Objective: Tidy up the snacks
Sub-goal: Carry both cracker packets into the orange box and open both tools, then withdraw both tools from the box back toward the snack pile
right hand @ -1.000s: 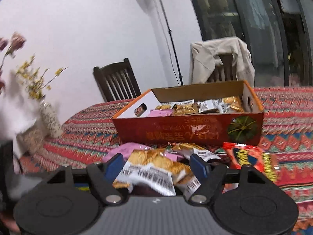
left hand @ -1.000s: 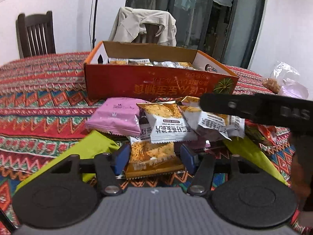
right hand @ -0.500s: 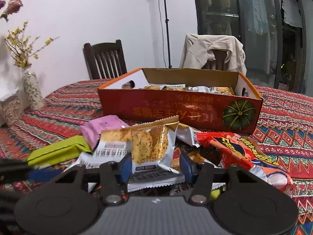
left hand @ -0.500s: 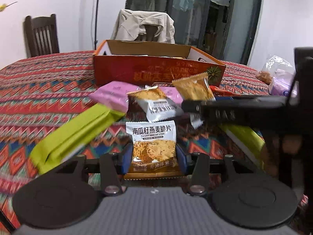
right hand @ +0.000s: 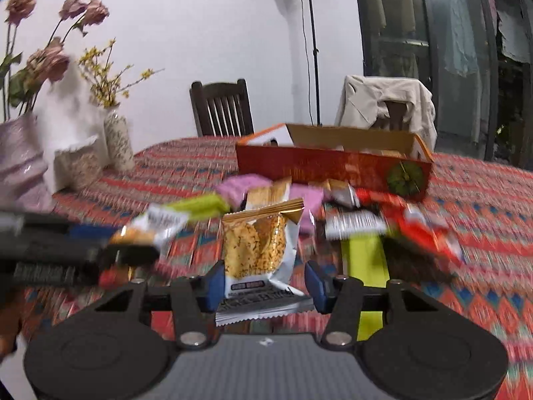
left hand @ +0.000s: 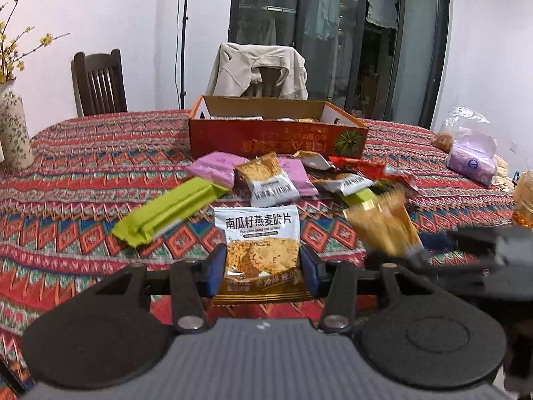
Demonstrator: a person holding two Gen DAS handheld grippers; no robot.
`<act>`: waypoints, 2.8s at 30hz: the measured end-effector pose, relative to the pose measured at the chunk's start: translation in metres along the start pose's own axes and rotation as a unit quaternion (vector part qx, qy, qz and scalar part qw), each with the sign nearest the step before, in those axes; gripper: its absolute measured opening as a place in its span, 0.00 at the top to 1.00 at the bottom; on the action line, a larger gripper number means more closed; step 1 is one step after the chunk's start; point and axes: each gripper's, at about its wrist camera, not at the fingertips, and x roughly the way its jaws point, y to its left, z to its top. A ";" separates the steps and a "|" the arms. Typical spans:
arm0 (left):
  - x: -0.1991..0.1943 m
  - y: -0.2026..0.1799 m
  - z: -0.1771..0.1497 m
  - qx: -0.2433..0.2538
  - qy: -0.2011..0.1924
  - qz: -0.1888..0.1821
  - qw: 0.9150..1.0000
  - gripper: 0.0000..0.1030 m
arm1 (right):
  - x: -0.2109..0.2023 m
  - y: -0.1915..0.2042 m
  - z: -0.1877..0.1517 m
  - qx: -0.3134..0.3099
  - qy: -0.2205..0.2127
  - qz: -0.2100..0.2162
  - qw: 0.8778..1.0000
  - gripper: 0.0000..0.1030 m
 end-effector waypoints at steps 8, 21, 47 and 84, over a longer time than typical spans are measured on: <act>-0.018 -0.023 -0.005 0.021 -0.008 -0.009 1.000 0.54 | -0.042 -0.002 -0.040 0.038 0.019 0.000 0.999 0.52; -0.007 -0.011 0.019 0.018 -0.017 -0.024 0.999 0.54 | -0.039 -0.013 -0.032 0.044 0.001 -0.005 0.999 0.52; 0.269 0.068 0.213 0.011 0.039 -0.026 0.999 0.52 | 0.291 -0.118 0.215 0.058 0.108 0.002 0.992 0.52; -0.093 0.032 0.101 0.058 -0.170 0.001 0.984 0.00 | -0.101 -0.069 0.150 -0.086 -0.101 -0.058 0.989 0.10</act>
